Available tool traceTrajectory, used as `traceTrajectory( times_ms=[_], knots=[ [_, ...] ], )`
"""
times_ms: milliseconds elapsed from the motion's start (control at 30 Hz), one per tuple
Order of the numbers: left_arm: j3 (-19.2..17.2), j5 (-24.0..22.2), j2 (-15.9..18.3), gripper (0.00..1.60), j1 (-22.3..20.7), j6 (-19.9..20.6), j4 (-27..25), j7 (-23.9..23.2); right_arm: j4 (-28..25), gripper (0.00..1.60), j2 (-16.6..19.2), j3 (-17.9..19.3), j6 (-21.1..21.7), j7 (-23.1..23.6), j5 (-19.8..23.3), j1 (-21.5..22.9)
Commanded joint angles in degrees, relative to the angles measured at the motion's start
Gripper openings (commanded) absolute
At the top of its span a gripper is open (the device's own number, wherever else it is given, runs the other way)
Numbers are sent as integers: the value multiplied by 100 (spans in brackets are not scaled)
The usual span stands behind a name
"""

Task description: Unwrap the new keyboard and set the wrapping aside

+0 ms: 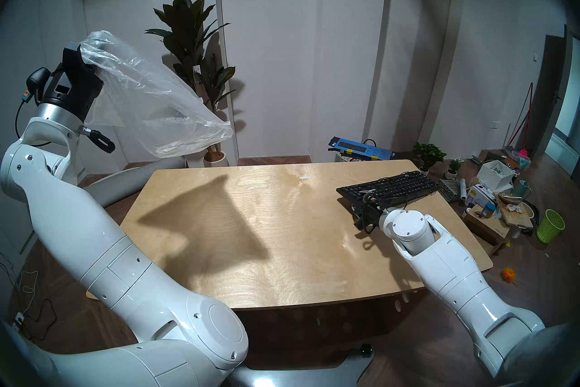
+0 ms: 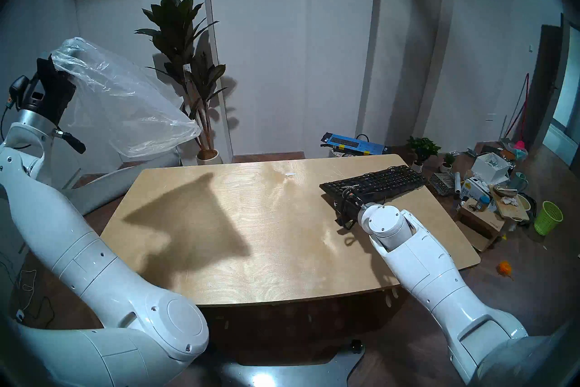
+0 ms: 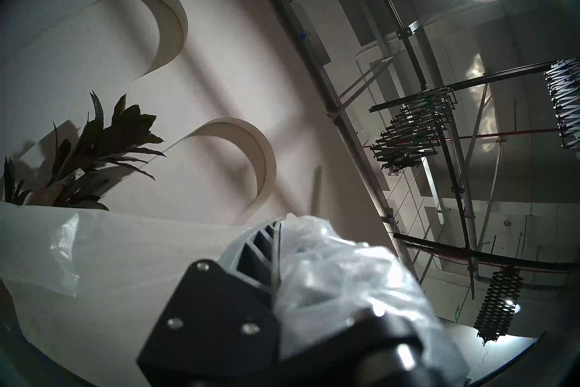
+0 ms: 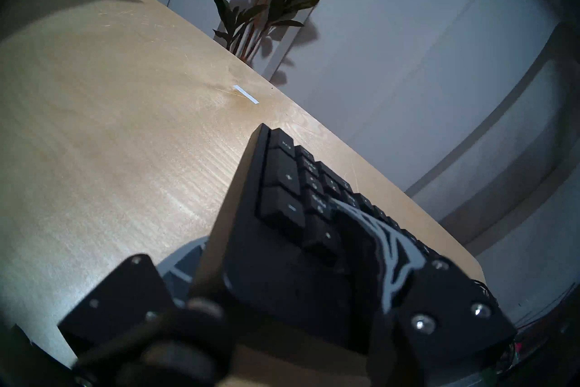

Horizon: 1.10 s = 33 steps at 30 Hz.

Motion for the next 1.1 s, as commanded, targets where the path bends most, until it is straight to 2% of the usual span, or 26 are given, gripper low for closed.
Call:
traceTrajectory(
  times_ms=[0,33,67,100,133,200,267,400,433,600,700,767,800,833,1000,1067],
  knots=[
    [79,-31,89,0,-49,-13,17,7,268,59,-376,-52,105,206,272,65],
    [80,-36,96,0,-64,-13,21,14,284,64,-389,-55,109,243,281,99],
    [80,-43,104,0,-75,-13,22,22,289,79,-401,-57,121,255,276,126],
    [80,-52,109,0,-88,-13,22,29,273,116,-392,-72,116,311,276,161],
    [81,-58,115,0,-97,-13,22,35,244,160,-389,-69,161,379,307,182],
    [82,-63,125,0,-114,-13,27,42,133,160,-357,-77,249,467,331,186],
    [95,-69,159,0,-157,-13,48,57,-145,160,-296,-52,541,715,477,193],
    [120,-79,195,0,-196,-13,66,62,-512,160,-163,-2,668,978,584,288],
    [135,-86,199,0,-205,-13,73,62,-712,160,-147,90,792,1073,669,354],
    [170,-102,208,0,-232,-13,83,76,-1040,160,-179,273,1007,1243,867,443],
    [175,-102,229,0,-245,-13,87,85,-1239,160,-216,459,1072,1215,993,503],
    [176,-67,271,0,-254,-13,136,111,-1308,160,-331,725,1087,1067,1160,587],
    [176,-67,271,0,-254,-13,136,111,-1308,160,-331,725,1087,1067,1160,587],
    [194,-72,278,0,-286,-13,163,125,-1352,160,-417,929,1072,977,1295,724],
    [313,-132,247,0,-356,-13,100,90,-1499,160,-487,1298,1037,757,1464,1013],
    [414,-138,211,0,-352,-13,85,90,-1615,160,-486,1609,998,552,1549,1159]
  ],
)
